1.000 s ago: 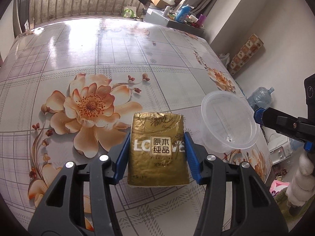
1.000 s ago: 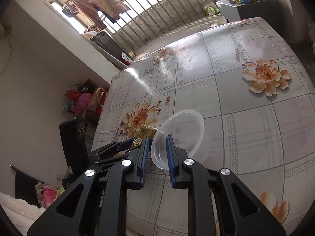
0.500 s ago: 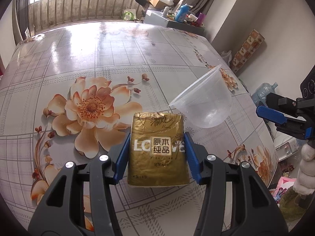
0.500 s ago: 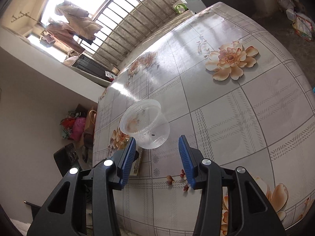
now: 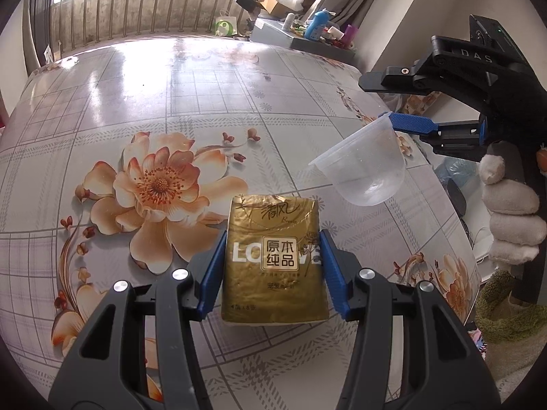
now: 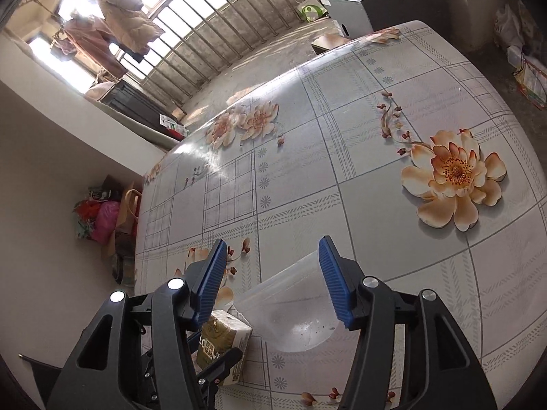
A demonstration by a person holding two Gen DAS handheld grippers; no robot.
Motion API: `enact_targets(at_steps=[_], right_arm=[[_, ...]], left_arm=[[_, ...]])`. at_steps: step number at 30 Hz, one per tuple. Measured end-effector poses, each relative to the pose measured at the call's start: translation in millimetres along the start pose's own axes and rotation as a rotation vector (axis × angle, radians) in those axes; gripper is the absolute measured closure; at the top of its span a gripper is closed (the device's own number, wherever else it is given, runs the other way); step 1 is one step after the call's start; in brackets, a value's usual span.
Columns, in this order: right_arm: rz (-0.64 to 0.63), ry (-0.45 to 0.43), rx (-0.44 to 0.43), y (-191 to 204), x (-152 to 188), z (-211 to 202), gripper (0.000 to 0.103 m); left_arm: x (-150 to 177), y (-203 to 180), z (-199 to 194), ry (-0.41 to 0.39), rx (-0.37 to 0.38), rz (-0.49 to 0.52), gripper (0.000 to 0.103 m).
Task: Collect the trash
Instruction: 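Grasp the gold LC tissue packet with the left tool while the right tool grasps the clear cup, then lift the gold packet with the left tool while the right tool holds the cup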
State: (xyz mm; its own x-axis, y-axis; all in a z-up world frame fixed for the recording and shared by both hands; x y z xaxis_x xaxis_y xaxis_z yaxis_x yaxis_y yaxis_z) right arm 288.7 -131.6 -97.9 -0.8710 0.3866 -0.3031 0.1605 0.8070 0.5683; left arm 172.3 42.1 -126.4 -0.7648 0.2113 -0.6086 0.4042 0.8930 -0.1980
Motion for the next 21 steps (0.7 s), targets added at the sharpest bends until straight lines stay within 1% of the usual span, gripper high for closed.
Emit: enact_targets(at_steps=[3,5,10,15,16,18,20,21], right_arm=[[0.003,0.034,0.051,-11,-3,13,0.048],[0.002,0.052,0.049,-15,3,14,0.048],[-0.081,0.065,0.056,-14,30,-4,0.048],[-0.138,0.052,0.085,-23,60,-24,0.049],[-0.141,0.048,0.088,-25,64,-27,0.050],[-0.139,0.039,0.096,-30,71,-32,0.056],[-0.126,0.032,0.098,-37,76,-35,0.060],[-0.116,0.030,0.092,-40,78,-36,0.064]], left_arm=[[1,-1,0,0.000,0.000,-0.001,0.053],[1,-1,-1,-0.001,0.003,-0.006,0.053],[1,0,0,-0.001,0.001,-0.001,0.053],[1,0,0,-0.002,-0.001,0.000,0.053],[1,1,0,-0.001,0.000,0.000,0.053],[0,1,0,-0.002,-0.002,0.001,0.053],[0,1,0,-0.001,-0.003,0.001,0.053],[0,2,0,-0.001,-0.002,0.001,0.053]])
Point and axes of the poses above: each gripper's, at about its wrist camera, not at the fingertips, and z roughly the way its jaws point, y to its left, x to its underside, the point moved 8 cm from there along z, roughly the way its jaws point, and after that the axes turned 10 degrees about z, right-handed, at the moved point
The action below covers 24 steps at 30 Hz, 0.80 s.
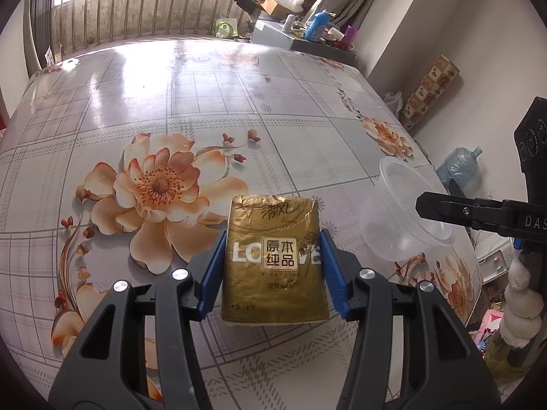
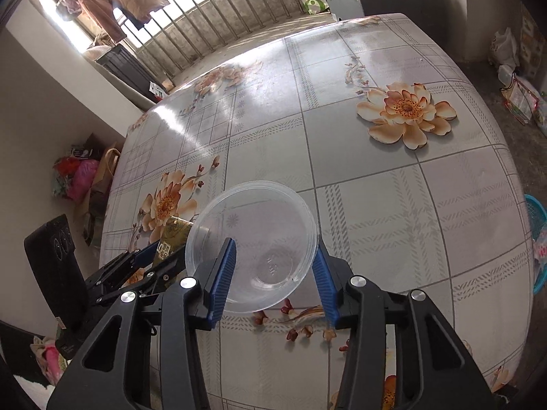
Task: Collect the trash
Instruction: 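Lift the gold packet with the left tool while the right tool holds the cup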
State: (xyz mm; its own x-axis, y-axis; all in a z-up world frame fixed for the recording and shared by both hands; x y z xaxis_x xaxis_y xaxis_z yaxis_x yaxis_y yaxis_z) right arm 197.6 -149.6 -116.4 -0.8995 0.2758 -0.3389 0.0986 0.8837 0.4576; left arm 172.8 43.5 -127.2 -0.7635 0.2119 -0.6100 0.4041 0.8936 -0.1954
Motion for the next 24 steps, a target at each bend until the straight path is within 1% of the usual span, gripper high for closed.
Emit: enact_targets(at_steps=[2,3,5,6,11,15,24], right_arm=[[0.021,-0.003,-0.007,-5,3,-2,0.068],[0.029,-0.004,-0.010,-8,4,-2,0.073],[0.045,-0.003,-0.011,-13,6,-2,0.079],[0.048,-0.001,-0.012,-15,6,-2,0.084],[0.060,-0.001,-0.008,-20,8,1,0.095],[0.081,-0.001,-0.025,-24,8,1,0.096],[0.108,-0.022,-0.034,-33,3,-8,0.097]], left_arm=[[0,0,0,0.000,-0.006,0.002,0.053],[0,-2,-1,0.000,-0.011,0.005,0.053],[-1,-4,0,0.000,-0.022,0.015,0.053],[-2,-5,1,0.001,-0.028,0.021,0.053],[-1,-14,7,0.003,-0.052,0.036,0.053],[-2,-18,10,0.004,-0.067,0.048,0.053],[-5,-22,16,0.004,-0.082,0.060,0.053]])
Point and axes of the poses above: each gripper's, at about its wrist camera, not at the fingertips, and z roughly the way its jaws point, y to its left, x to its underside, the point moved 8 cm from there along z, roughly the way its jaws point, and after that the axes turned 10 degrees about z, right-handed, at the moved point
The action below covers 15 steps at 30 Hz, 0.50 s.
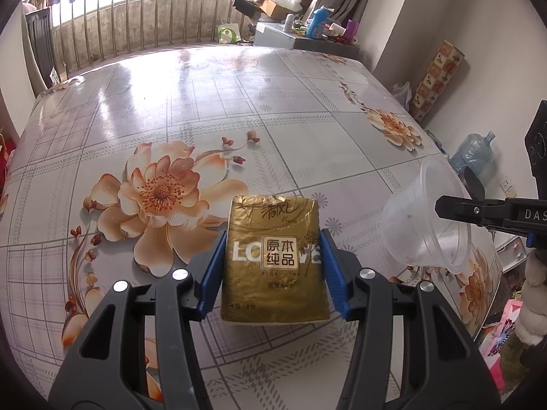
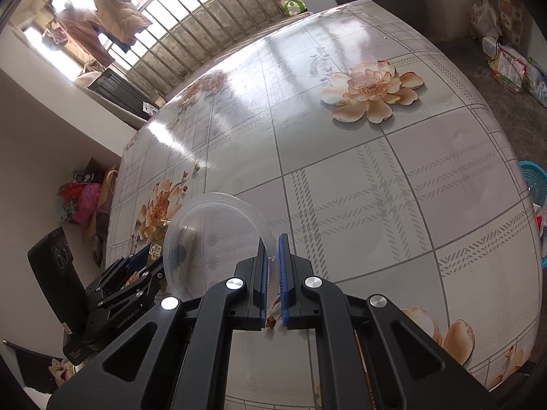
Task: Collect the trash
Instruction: 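Lift the gold packet with the left tool while the right tool holds the cup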
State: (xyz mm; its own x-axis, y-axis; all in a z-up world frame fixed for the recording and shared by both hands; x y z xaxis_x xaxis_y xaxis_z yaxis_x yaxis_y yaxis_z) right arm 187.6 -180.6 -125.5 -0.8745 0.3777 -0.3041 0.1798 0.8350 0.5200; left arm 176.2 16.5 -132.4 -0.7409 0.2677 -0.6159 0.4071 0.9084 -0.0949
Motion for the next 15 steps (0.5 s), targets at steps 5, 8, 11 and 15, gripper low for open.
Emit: enact_targets(at_steps=[5,8,11,15], right_arm=[[0.016,-0.011,-0.008,-5,-1,-4,0.097],[0.023,-0.019,-0.012,-8,-2,-7,0.097],[0.030,-0.022,-0.011,-11,-2,-8,0.097],[0.043,-0.013,-0.009,-12,1,-6,0.097]], left_arm=[[1,-3,3,-0.005,-0.018,0.018,0.054],[2,-3,3,-0.007,-0.020,0.020,0.054],[2,-3,3,-0.007,-0.017,0.017,0.054],[4,-4,3,-0.006,0.027,-0.003,0.053]])
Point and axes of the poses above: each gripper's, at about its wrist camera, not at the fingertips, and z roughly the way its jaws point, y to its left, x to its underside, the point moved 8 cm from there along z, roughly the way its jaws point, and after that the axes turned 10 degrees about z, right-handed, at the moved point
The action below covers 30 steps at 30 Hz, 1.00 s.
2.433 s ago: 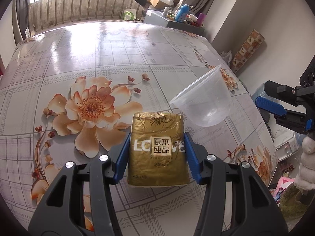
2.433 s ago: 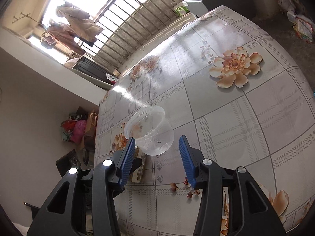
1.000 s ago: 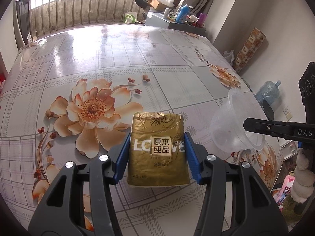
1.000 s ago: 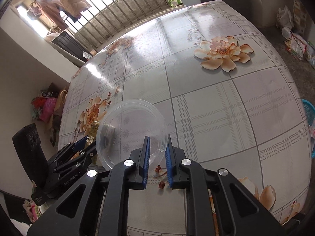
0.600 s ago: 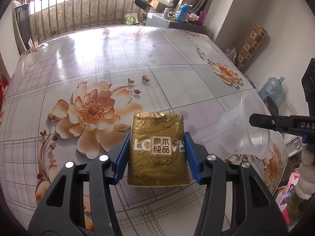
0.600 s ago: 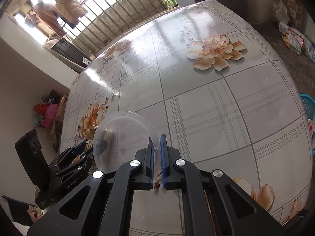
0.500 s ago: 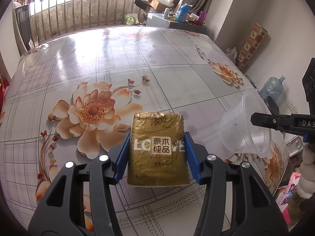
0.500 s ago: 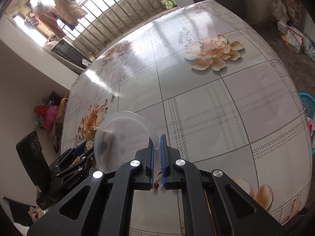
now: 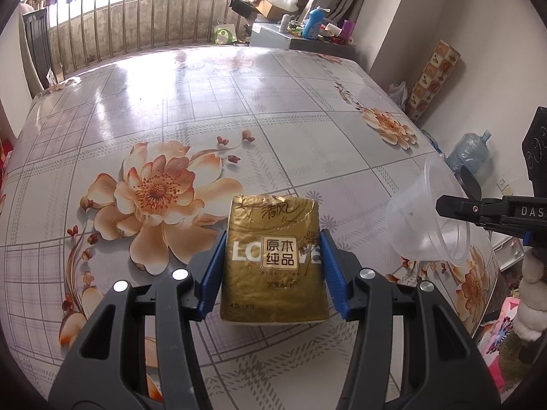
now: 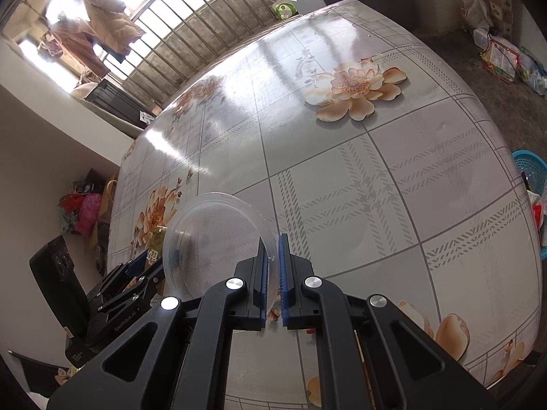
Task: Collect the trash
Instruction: 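Lift the gold packet with the left tool while the right tool holds the cup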
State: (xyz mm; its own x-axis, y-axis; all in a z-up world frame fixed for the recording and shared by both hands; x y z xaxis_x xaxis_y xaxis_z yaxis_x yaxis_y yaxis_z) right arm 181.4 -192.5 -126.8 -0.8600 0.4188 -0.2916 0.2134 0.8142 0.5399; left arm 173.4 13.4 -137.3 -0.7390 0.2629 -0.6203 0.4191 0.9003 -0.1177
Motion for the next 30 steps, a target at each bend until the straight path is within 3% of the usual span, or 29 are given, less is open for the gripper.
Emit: enact_targets(at_steps=[5,14,22,30], right_arm=[[0.030,0.008,-0.001,-6,6,1,0.096],[0.045,0.014,-0.017,-16,16,4,0.095],[0.056,-0.002,-0.062,-28,21,2,0.095],[0.061,-0.019,-0.083,-34,23,-2,0.096]], left_arm=[[5,0,-3,0.005,0.054,-0.029,0.036],[9,-5,-2,0.027,0.019,0.006,0.035],[13,-11,1,0.050,-0.026,0.030,0.035],[13,-9,-1,0.040,-0.047,0.032,0.053]])
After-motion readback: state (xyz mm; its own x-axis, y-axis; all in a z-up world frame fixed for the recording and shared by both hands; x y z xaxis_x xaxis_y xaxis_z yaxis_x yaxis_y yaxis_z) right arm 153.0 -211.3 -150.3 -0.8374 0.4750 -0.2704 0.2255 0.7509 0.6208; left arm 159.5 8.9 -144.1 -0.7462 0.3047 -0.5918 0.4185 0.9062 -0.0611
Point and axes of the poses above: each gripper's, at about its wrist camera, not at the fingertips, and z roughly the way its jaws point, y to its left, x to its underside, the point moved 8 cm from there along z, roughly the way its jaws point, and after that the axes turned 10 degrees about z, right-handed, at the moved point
